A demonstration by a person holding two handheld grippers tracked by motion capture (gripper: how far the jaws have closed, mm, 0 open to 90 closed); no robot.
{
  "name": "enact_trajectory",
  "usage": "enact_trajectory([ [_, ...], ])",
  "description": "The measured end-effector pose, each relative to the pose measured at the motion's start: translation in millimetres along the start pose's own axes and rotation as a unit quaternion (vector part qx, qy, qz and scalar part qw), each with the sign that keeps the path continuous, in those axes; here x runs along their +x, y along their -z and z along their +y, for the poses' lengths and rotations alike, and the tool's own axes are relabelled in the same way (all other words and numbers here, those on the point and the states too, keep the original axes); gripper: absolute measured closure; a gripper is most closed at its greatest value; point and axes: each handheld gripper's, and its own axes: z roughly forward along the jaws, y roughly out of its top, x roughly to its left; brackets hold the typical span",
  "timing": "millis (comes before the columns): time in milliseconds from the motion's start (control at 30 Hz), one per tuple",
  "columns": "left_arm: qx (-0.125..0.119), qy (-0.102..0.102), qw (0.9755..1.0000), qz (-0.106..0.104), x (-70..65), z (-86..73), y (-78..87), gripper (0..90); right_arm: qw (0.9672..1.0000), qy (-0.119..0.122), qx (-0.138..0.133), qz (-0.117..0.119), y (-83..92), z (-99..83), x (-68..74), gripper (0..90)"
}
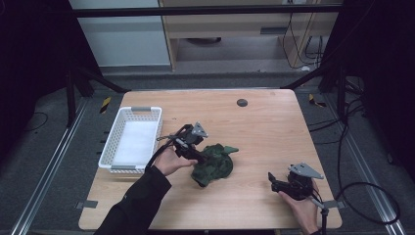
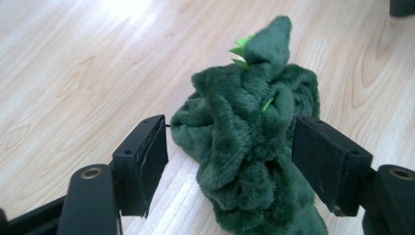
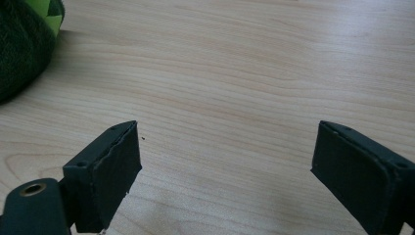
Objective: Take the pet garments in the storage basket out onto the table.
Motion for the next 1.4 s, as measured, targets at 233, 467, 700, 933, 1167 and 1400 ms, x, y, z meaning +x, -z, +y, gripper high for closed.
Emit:
enact_trajectory([
  [233, -0.049, 0.037, 0.9979, 0.019, 2.7, -17.9, 15.8, 29.6, 1.0, 0.002, 0.0, -0.001, -0.3, -0.2, -0.2, 10.7],
  [467, -0.089, 0.064, 0.993, 0.044, 3.9, -36.9, 28.1, 30.0, 1.0, 0.005, -0.001, -0.003, -0.6, -0.4, -0.6, 10.7],
  [700, -0.118, 0.085, 0.9875, 0.061, 1.9, -56.4, 36.5, 31.0, 1.0, 0.004, -0.001, -0.003, -0.3, -0.5, -0.5, 10.7],
  [933, -0.147, 0.101, 0.9811, 0.076, -2.0, -81.6, 46.3, 33.5, 1.0, 0.002, -0.001, -0.003, 0.1, -0.5, -0.3, 10.7],
  [1167, -0.17, 0.123, 0.9742, 0.083, -5.2, -104.6, 54.8, 38.3, 1.0, 0.001, 0.0, -0.003, 0.2, -0.4, -0.4, 10.6],
  [1400, -0.185, 0.137, 0.9687, 0.094, -10.7, -120.2, 61.4, 42.6, 1.0, 0.004, -0.002, -0.001, 1.2, -0.6, 0.8, 10.5],
])
